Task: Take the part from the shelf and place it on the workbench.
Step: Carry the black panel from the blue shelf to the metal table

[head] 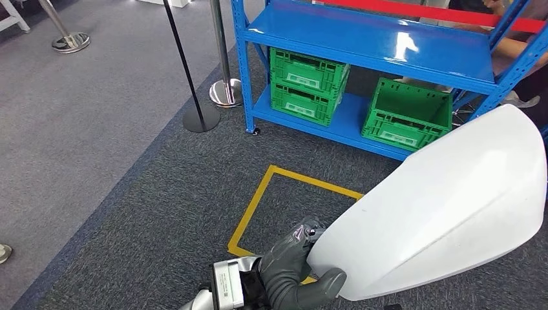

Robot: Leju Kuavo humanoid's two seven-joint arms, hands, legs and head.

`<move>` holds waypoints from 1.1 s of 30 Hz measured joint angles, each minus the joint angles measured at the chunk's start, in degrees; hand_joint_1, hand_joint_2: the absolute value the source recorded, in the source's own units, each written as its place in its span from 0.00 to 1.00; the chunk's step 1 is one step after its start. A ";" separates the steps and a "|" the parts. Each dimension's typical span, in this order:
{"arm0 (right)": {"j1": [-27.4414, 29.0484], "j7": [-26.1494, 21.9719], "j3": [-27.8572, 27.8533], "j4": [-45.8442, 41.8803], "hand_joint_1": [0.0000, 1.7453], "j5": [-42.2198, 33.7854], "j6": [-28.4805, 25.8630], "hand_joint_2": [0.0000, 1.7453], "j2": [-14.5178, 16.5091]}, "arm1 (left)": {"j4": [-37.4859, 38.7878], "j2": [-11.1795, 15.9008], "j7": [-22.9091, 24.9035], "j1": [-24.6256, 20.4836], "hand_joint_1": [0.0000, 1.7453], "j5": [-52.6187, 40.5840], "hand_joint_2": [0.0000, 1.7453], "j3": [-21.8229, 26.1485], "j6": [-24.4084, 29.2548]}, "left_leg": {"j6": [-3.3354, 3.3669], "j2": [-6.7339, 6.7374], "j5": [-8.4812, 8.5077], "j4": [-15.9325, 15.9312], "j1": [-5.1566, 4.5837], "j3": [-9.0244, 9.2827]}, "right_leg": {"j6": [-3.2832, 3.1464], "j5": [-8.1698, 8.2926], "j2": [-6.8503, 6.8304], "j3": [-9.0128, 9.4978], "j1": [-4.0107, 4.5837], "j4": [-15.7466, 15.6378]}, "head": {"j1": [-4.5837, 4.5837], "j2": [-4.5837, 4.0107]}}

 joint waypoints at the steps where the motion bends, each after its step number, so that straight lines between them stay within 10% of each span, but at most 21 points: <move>1: 0.02 -0.01 -0.02 0.00 0.00 -0.08 -0.10 0.00 0.03 | -0.01 -0.01 0.07 0.03 1.00 -0.02 1.00 -0.02 -0.01 | -0.26 -0.38 0.18 0.03 0.12 -0.25 | -0.14 0.08 -0.34 -0.10 0.11 0.13 | -0.08 0.00; 5: -0.05 -0.38 -0.17 -0.03 0.00 -0.41 -0.71 0.00 0.11 | -0.03 0.13 0.35 -0.02 1.00 -0.16 1.00 -0.10 -0.22 | -1.42 1.42 -1.37 2.56 0.13 -1.96 | -1.27 0.68 -2.45 -0.37 -0.09 0.06 | -0.79 -0.01; 8: 0.20 -0.58 -0.35 -0.04 0.00 -0.57 -1.25 0.00 -0.07 | 0.04 0.18 0.51 -0.08 1.00 -0.25 1.00 -0.16 -0.48 | -2.12 4.59 -6.82 13.57 0.47 -7.06 | -1.70 0.86 -4.71 -0.82 -0.05 0.04 | -1.69 -0.01; 10: 0.28 -0.59 -0.52 -0.04 0.00 -0.55 -1.44 0.00 -0.22 | 0.26 0.39 0.59 -0.07 1.00 -0.42 1.00 -0.14 -0.67 | -2.25 4.90 -7.49 16.81 0.71 -8.18 | -1.76 0.93 -6.35 -0.99 -0.01 0.05 | -1.92 -0.01; 16: 0.03 -0.57 -0.83 -0.04 0.00 -0.41 -1.56 0.00 -0.26 | 0.52 0.54 0.57 -0.17 1.00 -0.71 1.00 0.16 -0.86 | -1.04 8.84 -1.95 -0.27 -0.18 1.74 | -0.78 0.99 -9.75 -0.84 0.39 0.06 | -2.40 -0.01; 20: -0.09 -0.81 -0.83 -0.04 0.00 0.13 -1.82 0.00 -0.21 | 0.56 0.47 0.58 -0.16 1.00 -0.68 1.00 0.68 -0.39 | 0.45 6.66 -0.93 -1.08 0.09 1.55 | 0.43 -0.40 -8.52 -1.53 0.17 1.72 | -2.22 -0.01; 23: 0.28 -0.80 -0.85 -0.04 0.00 0.15 -2.12 0.00 -0.58 | 0.77 0.23 0.57 -0.14 1.00 -0.38 1.00 0.75 -0.16 | 1.11 4.80 -0.45 -1.23 0.08 1.31 | 0.59 -5.65 -4.85 -6.21 0.28 12.39 | -1.18 -0.01; 25: 0.54 -0.59 -1.00 -0.04 0.00 -0.06 -2.44 0.00 -0.81 | 1.11 0.15 0.54 -0.05 1.00 -0.17 1.00 0.74 -0.30 | 1.22 3.30 -0.37 -1.08 -0.06 1.19 | 0.54 -6.41 -4.43 -8.31 0.37 16.72 | -0.76 0.00; 29: 0.56 -0.22 -1.25 -0.05 0.00 -0.50 -3.17 0.00 -1.16 | 1.50 -0.44 0.42 -0.13 1.00 0.15 1.00 0.68 -0.85 | 0.72 0.25 -0.68 0.13 -0.03 0.76 | 0.36 -0.11 -1.71 -2.77 -0.04 4.36 | -0.29 -0.01; 33: 0.50 -0.02 -1.54 -0.08 0.00 -0.61 -3.45 0.00 -1.30 | 1.73 -0.86 0.41 -0.50 1.00 0.56 1.00 0.66 -0.93 | -0.50 -1.88 -0.44 0.80 0.15 -0.61 | -0.37 0.45 -0.96 -1.57 0.03 1.25 | -0.32 -0.01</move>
